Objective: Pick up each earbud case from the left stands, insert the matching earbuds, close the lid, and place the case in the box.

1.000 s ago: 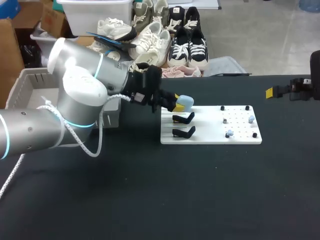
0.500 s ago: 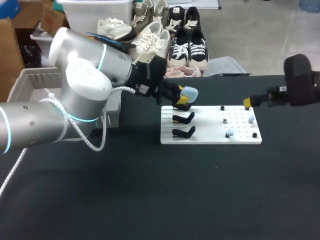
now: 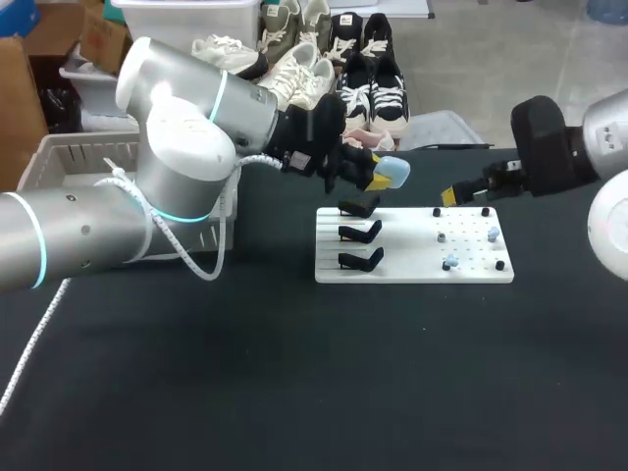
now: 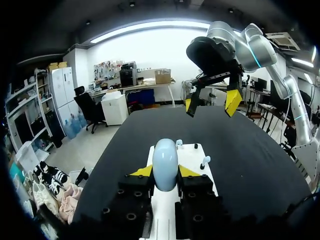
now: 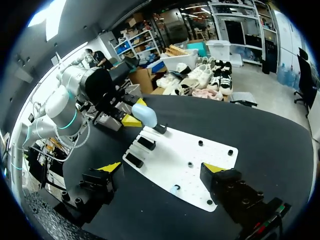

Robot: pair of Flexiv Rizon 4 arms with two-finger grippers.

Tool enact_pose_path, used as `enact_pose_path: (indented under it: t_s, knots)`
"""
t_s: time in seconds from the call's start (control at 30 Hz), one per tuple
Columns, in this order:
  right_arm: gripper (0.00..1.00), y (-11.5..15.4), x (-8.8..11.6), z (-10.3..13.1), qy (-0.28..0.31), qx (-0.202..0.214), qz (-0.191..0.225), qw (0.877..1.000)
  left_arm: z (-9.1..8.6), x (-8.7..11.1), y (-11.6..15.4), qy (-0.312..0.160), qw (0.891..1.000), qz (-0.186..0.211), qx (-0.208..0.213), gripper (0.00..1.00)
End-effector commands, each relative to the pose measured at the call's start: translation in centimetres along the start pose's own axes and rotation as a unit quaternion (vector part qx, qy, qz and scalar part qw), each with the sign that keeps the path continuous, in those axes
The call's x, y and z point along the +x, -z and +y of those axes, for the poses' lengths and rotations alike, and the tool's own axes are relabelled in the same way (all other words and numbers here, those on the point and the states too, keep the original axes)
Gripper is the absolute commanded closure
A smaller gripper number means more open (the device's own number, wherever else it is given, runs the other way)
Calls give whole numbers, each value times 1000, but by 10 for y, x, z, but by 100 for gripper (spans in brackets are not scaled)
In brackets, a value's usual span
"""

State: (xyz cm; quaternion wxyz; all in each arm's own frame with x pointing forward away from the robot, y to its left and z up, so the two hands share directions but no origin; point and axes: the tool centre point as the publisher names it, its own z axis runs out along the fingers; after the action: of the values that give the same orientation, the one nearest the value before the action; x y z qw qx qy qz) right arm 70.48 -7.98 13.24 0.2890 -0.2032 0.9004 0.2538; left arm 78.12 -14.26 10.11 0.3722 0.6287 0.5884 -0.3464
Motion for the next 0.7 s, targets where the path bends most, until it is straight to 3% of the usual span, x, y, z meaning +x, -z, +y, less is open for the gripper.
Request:
enact_pose_path:
  t_s: [0.03,0.33,0.7]
  knots:
    - [0,-17,-10,-1,4,-17,7,1000,-2,-8,-5,-7,1000,3,15,100]
    - [0,-32,-21,1,10,-29,9,999,-13,-22,-17,-24,999,12,41,100]
    - [0,-36,-25,-2,6,-30,10,999,-21,-20,-21,-22,998,7,53,100]
